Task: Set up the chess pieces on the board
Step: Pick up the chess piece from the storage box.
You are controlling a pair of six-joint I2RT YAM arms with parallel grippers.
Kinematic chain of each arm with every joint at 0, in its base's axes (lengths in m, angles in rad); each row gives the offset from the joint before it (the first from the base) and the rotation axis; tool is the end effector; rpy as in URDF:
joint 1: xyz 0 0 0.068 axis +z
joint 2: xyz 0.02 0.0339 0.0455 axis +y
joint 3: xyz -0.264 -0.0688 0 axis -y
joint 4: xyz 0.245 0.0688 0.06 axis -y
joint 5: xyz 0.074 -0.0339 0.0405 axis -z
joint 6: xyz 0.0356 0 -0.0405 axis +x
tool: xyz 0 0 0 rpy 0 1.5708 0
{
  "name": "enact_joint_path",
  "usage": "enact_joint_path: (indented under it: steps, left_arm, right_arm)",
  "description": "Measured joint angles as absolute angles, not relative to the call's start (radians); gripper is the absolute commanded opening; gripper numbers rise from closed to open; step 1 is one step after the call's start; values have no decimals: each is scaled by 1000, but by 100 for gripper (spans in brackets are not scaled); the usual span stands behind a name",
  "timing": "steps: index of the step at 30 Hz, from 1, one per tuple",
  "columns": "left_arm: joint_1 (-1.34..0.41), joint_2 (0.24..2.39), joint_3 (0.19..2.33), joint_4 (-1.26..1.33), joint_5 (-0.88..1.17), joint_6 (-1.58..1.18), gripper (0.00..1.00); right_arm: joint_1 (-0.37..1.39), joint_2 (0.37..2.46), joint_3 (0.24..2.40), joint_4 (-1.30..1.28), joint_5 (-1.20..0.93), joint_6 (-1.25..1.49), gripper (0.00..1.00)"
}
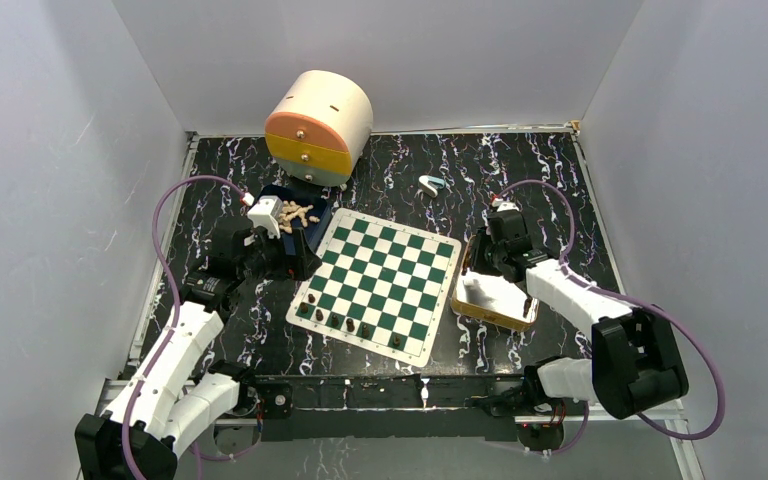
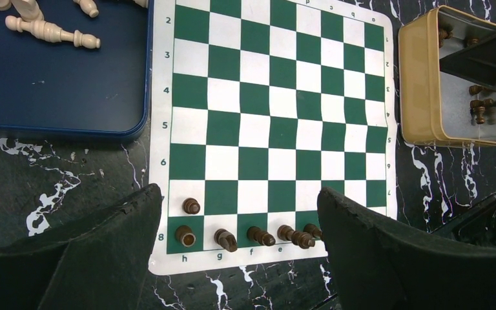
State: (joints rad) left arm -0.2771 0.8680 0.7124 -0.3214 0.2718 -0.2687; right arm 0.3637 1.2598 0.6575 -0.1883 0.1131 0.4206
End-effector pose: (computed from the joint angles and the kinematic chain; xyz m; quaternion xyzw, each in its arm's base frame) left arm 0.1868 -0.0631 0.2865 0.0740 0.8460 -0.2503 0.4650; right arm 0.2370 0.0859 0.1977 0.0478 0.9224 0.0968 0.3708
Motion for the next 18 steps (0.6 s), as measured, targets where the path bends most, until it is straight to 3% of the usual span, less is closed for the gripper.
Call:
enact_joint_path:
  steps: [18]
  left_arm:
    - [-277, 868, 712, -322, 261, -268, 87]
  right_arm:
    - [349, 1318, 656, -98, 66, 419, 33]
